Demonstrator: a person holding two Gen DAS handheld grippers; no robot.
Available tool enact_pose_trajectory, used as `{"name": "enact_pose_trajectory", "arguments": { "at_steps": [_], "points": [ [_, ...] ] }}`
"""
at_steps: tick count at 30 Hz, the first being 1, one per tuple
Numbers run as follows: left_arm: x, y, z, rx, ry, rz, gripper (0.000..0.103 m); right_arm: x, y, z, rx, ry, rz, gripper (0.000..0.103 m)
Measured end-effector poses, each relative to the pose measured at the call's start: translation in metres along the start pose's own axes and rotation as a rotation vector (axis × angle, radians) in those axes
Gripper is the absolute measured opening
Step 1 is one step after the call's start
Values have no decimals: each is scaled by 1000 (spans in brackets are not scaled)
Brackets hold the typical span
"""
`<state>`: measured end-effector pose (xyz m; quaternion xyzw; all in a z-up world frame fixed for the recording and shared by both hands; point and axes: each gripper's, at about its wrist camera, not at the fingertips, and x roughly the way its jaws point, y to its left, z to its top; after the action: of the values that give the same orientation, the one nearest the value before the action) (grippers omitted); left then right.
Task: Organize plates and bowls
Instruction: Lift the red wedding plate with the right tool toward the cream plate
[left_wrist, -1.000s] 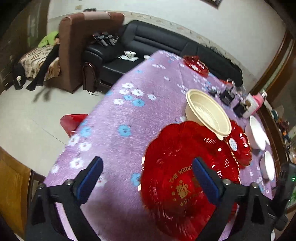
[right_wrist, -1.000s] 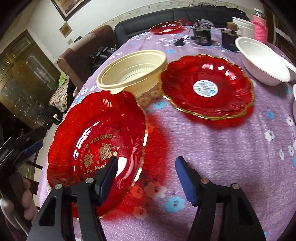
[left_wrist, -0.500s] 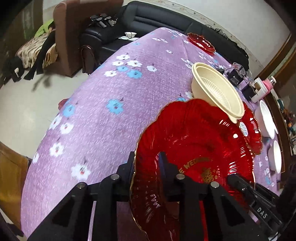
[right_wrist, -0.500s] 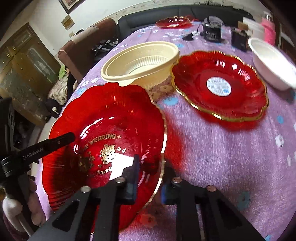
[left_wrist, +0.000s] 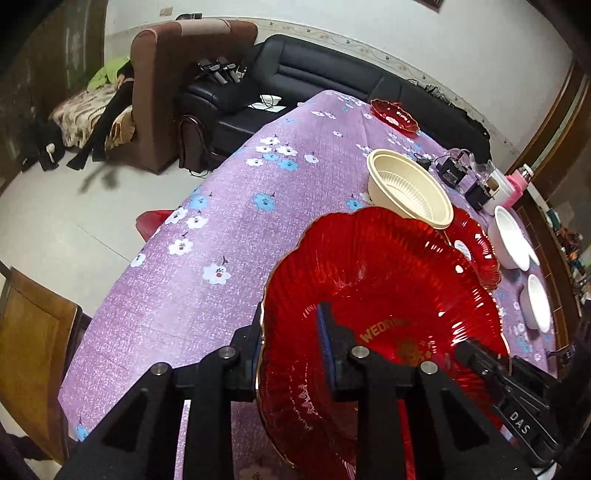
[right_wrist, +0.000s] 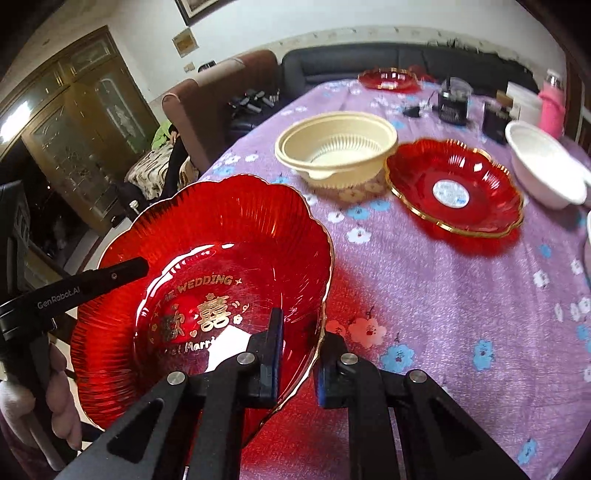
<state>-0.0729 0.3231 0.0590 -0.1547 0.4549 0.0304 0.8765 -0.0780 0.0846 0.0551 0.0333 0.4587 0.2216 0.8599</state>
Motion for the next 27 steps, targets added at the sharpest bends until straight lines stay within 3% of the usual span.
{"name": "enact_pose_trajectory", "arguments": {
  "at_steps": [11, 16, 19, 21, 22, 23, 27],
  "points": [
    [51, -28, 12, 54, 44, 73, 23, 17, -26, 0, 55, 9, -65, 16],
    [55, -30, 11, 64, 30, 109, 25, 24, -33, 1, 60, 5, -79, 18],
    [42, -30, 10, 66, 8, 94, 34, 24, -35, 1, 68, -7, -91, 21],
    [28, -30, 9, 63, -16, 90, 54, 20, -39, 1, 89, -16, -67, 36],
    [20, -31, 8, 62, -33, 91, 58, 18, -41, 2, 96, -26, -67, 47],
    [11, -32, 7, 64, -56, 94, 61, 15, -44, 2, 99, -37, -69, 50],
    [-24, -44, -5, 94, -138, 127, 70, -4, -45, -1, 95, -90, -89, 50]
  ]
}}
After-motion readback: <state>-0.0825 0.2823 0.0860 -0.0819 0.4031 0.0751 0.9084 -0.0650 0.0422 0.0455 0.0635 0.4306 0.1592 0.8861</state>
